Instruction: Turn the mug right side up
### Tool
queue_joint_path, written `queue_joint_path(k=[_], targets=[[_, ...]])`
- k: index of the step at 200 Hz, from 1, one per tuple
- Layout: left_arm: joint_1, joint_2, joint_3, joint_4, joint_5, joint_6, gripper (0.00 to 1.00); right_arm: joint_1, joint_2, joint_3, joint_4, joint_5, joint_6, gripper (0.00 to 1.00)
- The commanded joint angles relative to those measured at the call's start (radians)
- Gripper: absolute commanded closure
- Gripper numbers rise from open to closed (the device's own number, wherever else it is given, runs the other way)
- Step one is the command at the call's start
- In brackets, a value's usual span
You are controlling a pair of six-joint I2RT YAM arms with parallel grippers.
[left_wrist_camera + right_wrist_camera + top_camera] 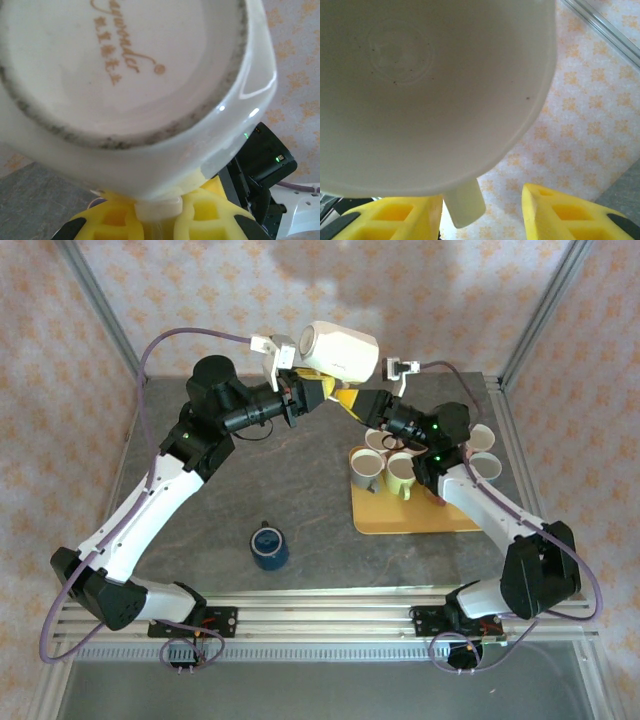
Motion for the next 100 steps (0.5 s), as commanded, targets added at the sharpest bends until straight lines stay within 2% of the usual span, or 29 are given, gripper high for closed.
queue_joint_path(k=[1,22,100], targets=[[-0.015,-0.032,0.051,0.157,-0.019,-0.012,1.00,0.007,0.013,0.030,0.147,0.028,0.044,0.58],[-0.017,-0.028,0.044,0.170,-0.024,-0.013,1.00,0.011,0.031,0.044,0.189,0.038,0.068,0.63],[-0.023,-0.029,-0.025,0.255,-0.062,-0.052,1.00,0.018,0.052,0.069,0.273,0.095,0.084,0.69]])
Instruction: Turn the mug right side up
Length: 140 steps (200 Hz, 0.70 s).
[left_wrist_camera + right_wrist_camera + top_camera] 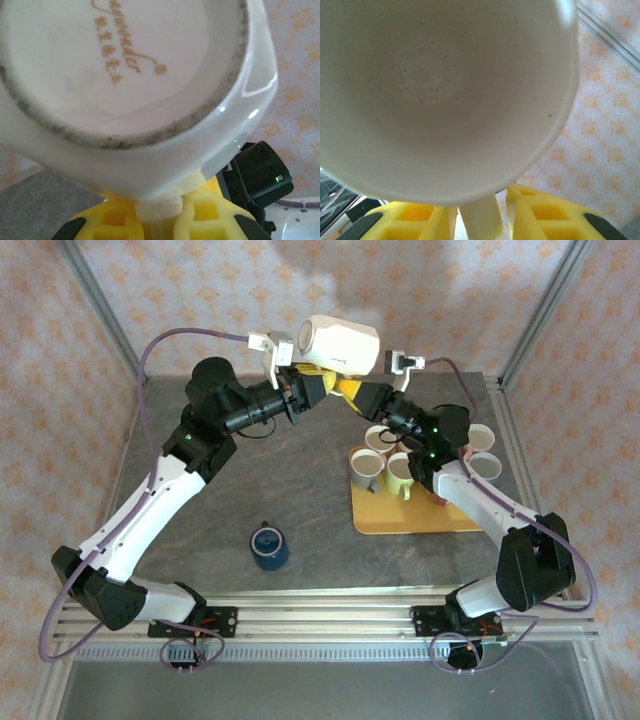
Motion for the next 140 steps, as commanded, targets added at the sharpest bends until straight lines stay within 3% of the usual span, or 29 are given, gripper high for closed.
queue_joint_path(k=[1,71,134,140], targets=[[-0.011,-0.029,-0.005,0.164,-0.032,-0.015,1.00,0.008,0.009,0.044,0.107,0.035,0.015,0.69],[-0.015,-0.028,-0.032,0.176,-0.043,-0.005,1.00,0.015,0.024,0.065,0.143,0.051,0.034,0.76],[-0.014,-0.045,-0.058,0.108,-0.062,0.048,1.00,0.015,-0.011,0.049,0.071,0.048,-0.029,0.92],[-0.014,-0.048,-0.063,0.104,-0.068,0.052,0.96,0.014,-0.020,0.048,0.044,0.048,-0.050,0.93]])
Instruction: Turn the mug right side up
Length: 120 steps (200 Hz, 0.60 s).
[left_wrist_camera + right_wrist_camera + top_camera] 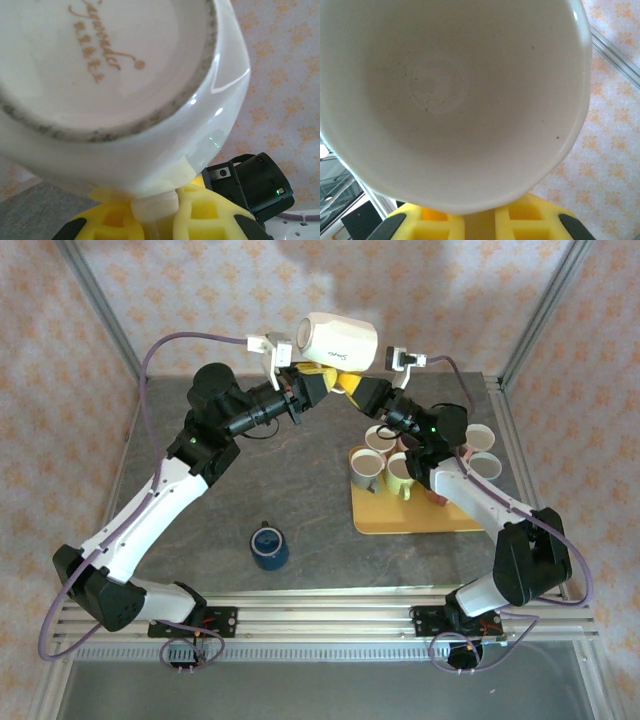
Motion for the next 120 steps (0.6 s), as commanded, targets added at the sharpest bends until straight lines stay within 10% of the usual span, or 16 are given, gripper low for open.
queue_joint_path(k=[1,46,120], targets=[[-0.003,-0.042,-0.019,0.016,-0.027,0.070,0.96,0.008,-0.050,0.029,-0.003,0.013,-0.042,0.93],[-0.003,-0.055,-0.032,-0.004,-0.035,0.079,0.58,0.008,-0.136,0.033,-0.298,0.033,-0.248,0.97],[-0.002,-0.054,-0.023,-0.061,-0.046,0.034,0.44,-0.006,-0.228,0.037,-0.569,0.082,-0.420,1.00]])
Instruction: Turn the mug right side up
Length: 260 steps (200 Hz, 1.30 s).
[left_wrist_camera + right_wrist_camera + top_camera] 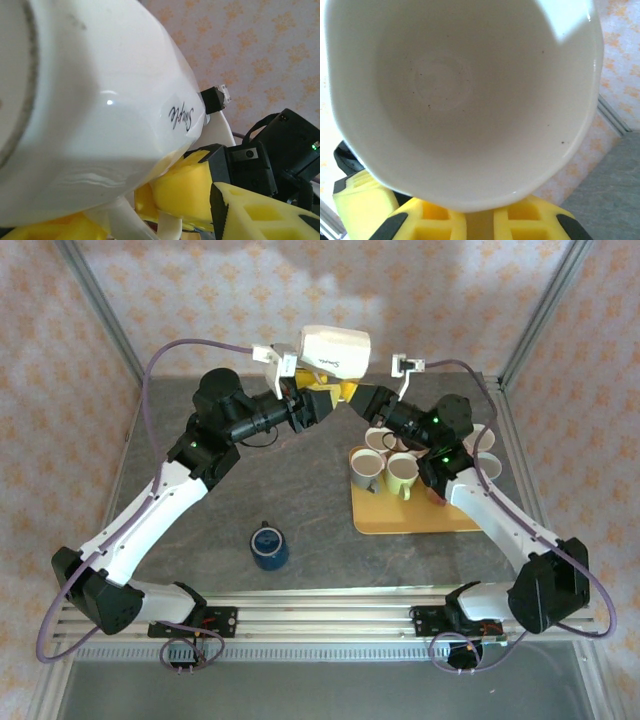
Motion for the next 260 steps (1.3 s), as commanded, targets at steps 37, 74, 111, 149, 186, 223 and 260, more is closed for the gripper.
queue_joint_path(k=[37,74,111,149,186,223,260], targets=[[0.008,-0.057,0.047,-0.136,-0.035,0.054,0.34,-0.043,-0.109,0.023,-0.145,0.059,-0.136,1.00],[0.018,-0.069,0.116,-0.363,0.005,0.204,0.26,-0.085,-0.151,0.007,-0.222,0.068,-0.161,1.00],[0.052,-0.111,0.100,-0.488,-0.002,0.269,0.08,-0.101,-0.222,0.035,-0.534,0.106,-0.312,1.00],[0.068,-0.147,0.056,-0.575,-0.007,0.328,0.00,-0.101,-0.288,0.112,-1.004,0.221,-0.555,1.00],[0.067,-0.188,-0.027,-0.604,-0.064,0.357,0.00,-0.102,-0.298,0.161,-1.331,0.343,-0.760,1.00],[0.067,-0.206,-0.069,-0.627,-0.100,0.353,0.00,-0.102,-0.295,0.152,-1.508,0.498,-0.967,1.00],[0.068,-0.221,-0.145,-0.601,-0.120,0.345,0.00,-0.095,-0.337,0.088,-1.575,0.545,-1.239,1.00]])
